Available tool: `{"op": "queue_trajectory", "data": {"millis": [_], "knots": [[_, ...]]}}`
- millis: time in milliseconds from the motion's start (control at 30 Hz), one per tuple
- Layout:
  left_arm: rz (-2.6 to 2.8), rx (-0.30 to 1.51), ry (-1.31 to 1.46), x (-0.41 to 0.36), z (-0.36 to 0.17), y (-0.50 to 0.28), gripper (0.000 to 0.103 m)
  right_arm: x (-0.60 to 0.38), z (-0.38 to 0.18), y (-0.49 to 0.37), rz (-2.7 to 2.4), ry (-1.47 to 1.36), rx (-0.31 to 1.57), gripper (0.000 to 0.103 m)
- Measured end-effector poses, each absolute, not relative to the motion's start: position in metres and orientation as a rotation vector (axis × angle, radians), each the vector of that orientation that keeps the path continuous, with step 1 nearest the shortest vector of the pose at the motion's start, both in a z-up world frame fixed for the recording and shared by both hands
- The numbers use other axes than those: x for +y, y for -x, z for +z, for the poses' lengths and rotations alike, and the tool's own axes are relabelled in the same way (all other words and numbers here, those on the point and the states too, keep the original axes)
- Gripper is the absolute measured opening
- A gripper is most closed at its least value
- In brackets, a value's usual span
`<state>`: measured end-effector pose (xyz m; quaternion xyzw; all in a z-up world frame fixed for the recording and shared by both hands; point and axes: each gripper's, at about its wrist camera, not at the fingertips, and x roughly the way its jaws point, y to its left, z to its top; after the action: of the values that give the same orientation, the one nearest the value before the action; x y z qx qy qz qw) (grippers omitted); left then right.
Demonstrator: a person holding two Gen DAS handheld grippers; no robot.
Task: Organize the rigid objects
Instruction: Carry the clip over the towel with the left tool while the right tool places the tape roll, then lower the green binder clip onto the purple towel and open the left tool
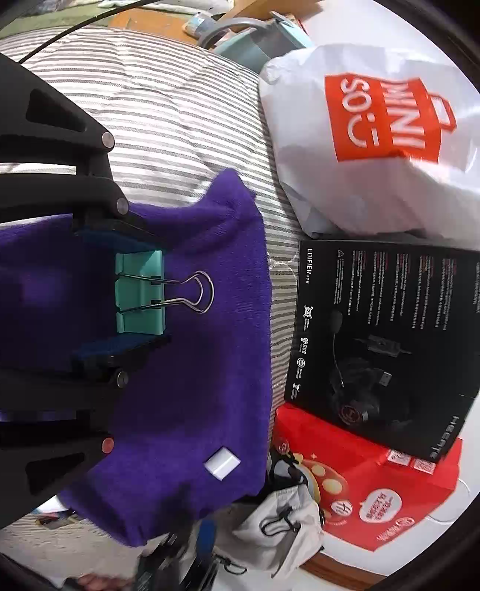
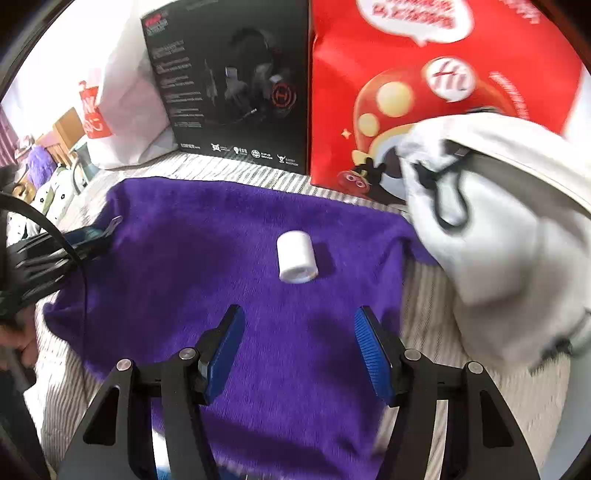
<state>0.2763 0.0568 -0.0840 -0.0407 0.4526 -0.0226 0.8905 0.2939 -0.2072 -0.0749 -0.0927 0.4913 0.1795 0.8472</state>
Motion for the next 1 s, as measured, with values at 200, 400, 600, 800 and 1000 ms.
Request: {"op": "queue_trajectory", "data": {"millis": [200, 400, 600, 800, 1000], "knots": [[-0.024, 0.965, 0.041, 0.041, -0.092, -0.299, 0.039, -0.222, -0.060, -0.253, 0.384, 0.196, 1.021, 0.063], [-0.011, 0.999, 0.020, 0.029, -0.100, -0.312, 0.039, -0.226, -0.056, -0.231, 0.390, 0.213, 1.024, 0.063], [0.016, 1.028, -0.030, 0.021, -0.105, -0.316, 0.039, -0.230, -0.058, -0.226, 0.391, 0.177, 1.034, 0.063], [0.029, 1.037, -0.070, 0.016, -0.104, -0.316, 0.042, -0.237, -0.057, -0.220, 0.382, 0.124, 1.044, 0.063], [0.067, 1.046, -0.110, 0.012, -0.105, -0.314, 0.059, -0.240, -0.055, -0.203, 0.381, 0.119, 1.050, 0.063]]}}
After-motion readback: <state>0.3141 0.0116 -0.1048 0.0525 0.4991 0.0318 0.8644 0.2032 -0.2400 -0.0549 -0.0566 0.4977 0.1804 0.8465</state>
